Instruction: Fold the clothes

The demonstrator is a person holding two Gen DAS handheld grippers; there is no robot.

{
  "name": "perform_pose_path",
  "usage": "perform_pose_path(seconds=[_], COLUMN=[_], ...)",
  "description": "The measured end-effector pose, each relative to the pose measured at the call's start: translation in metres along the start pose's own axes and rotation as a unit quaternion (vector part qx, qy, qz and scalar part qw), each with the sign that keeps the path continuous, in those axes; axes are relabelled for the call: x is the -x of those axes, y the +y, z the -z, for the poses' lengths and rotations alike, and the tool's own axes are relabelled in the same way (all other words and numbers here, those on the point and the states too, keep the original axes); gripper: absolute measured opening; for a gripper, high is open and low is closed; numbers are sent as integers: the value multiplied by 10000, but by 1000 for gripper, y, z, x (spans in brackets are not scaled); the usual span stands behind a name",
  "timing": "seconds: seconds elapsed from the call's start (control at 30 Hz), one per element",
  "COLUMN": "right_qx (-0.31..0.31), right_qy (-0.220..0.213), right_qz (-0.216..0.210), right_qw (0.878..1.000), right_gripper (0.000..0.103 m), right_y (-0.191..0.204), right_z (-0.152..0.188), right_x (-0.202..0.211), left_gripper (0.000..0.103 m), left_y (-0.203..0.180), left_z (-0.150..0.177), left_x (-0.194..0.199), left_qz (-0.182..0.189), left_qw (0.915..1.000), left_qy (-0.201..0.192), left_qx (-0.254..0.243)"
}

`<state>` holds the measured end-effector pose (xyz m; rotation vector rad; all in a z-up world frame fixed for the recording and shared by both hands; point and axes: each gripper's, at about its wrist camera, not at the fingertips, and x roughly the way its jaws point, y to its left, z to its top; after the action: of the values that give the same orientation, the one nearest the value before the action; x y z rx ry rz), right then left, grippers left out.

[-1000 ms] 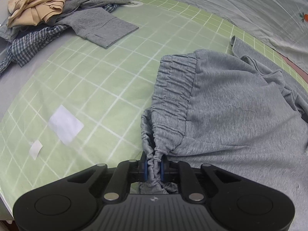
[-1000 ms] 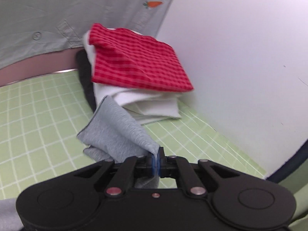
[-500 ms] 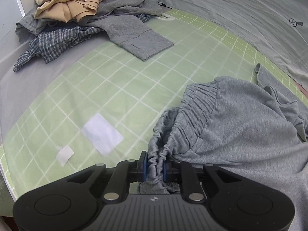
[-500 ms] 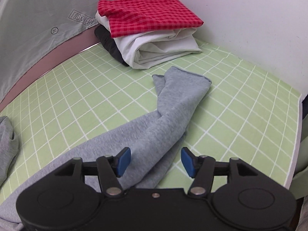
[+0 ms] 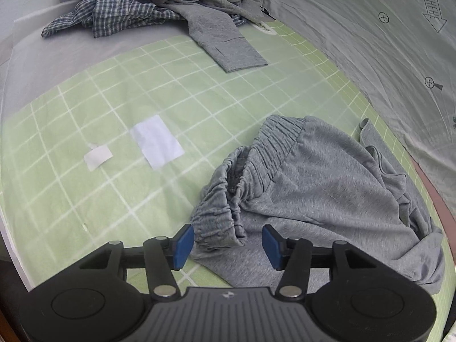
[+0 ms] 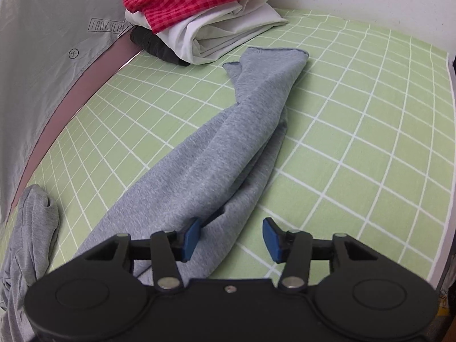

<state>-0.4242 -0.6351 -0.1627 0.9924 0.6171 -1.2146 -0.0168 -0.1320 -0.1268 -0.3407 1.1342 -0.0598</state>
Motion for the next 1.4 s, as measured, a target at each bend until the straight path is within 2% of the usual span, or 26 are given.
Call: perform_pose_path(seconds=[0.1, 0.17, 0.2, 0.23, 0.27, 0.33, 0.37, 0.53, 0.7, 0.83, 0.9, 1.0, 1.1, 1.13, 1.17, 1.2, 1.27, 1.33, 1.4], right_qx=[-111, -102, -86, -62, -17, 71, 109, 246, 226, 333, 561, 1239, 1364, 1406, 1447, 1490, 1572, 1576, 1569], right_qy=[131, 191, 195, 189, 156, 84, 38, -173, -471, -832, -1027, -1381, -1261, -1221, -1181, -1133, -1007, -936, -871], right_qz=[-194, -290, -325, -359, -394, -459, -477, -546, -716, -1015, -1183, -1272, -1446, -1504, -1562, -1590, -1501, -1486, -1200], right_qw=[9997, 9993, 9992, 9992, 9991, 9989, 9988, 9981, 9961, 9908, 9861, 9744, 9719, 9709, 9699, 9694, 9709, 9718, 9764], right_gripper=[41, 28, 24, 16, 5, 3, 3, 2, 2, 2, 2, 2, 3, 6, 20, 28, 32, 38, 38], right_y=[0, 0, 0, 1, 1, 1, 2, -1, -6, 12, 36, 91, 146, 164, 182, 197, 209, 202, 184], right_z=[2, 1, 1, 1, 1, 1, 0, -3, -15, -42, -62, -94, -120, -129, -137, -142, -132, -115, -99], right_x=[-4, -6, -6, -5, -4, 0, 2, 22, 53, 72, 71, 55, 18, 6, -6, -17, -28, -31, -33], left_gripper=[54, 51, 44, 29, 24, 11, 11, 8, 8, 8, 7, 8, 8, 8, 8, 8, 8, 8, 8], left_y=[1, 1, 0, 0, 1, 4, 6, 16, 31, 21, 8, -17, -40, -46, -51, -54, -57, -56, -54], left_z=[2, 2, 2, 2, 2, 2, 2, 1, -4, -20, -33, -55, -72, -75, -78, -78, -77, -75, -72], left_x=[-5, -7, -7, -7, -6, -5, -3, 17, 46, 64, 65, 51, 29, 22, 16, 12, 5, -3, -10], left_qz=[-21, -88, -116, -143, -165, -212, -241, -482, -386, -165, -62, 28, 23, -36, -107, -134, -170, -251, -347], left_qw=[9999, 9999, 9999, 9999, 9999, 9997, 9997, 9982, 9980, 9963, 9950, 9931, 9927, 9929, 9930, 9933, 9939, 9948, 9954], left_qy=[-20, -11, -25, -38, -48, -70, -83, -287, -503, -836, -999, -1160, -1179, -1164, -1146, -1123, -1065, -958, -846], left_qx=[110, 78, 31, -8, -16, -30, -26, -197, -14, 100, -4, -189, -241, -258, -266, -256, -216, -222, -285])
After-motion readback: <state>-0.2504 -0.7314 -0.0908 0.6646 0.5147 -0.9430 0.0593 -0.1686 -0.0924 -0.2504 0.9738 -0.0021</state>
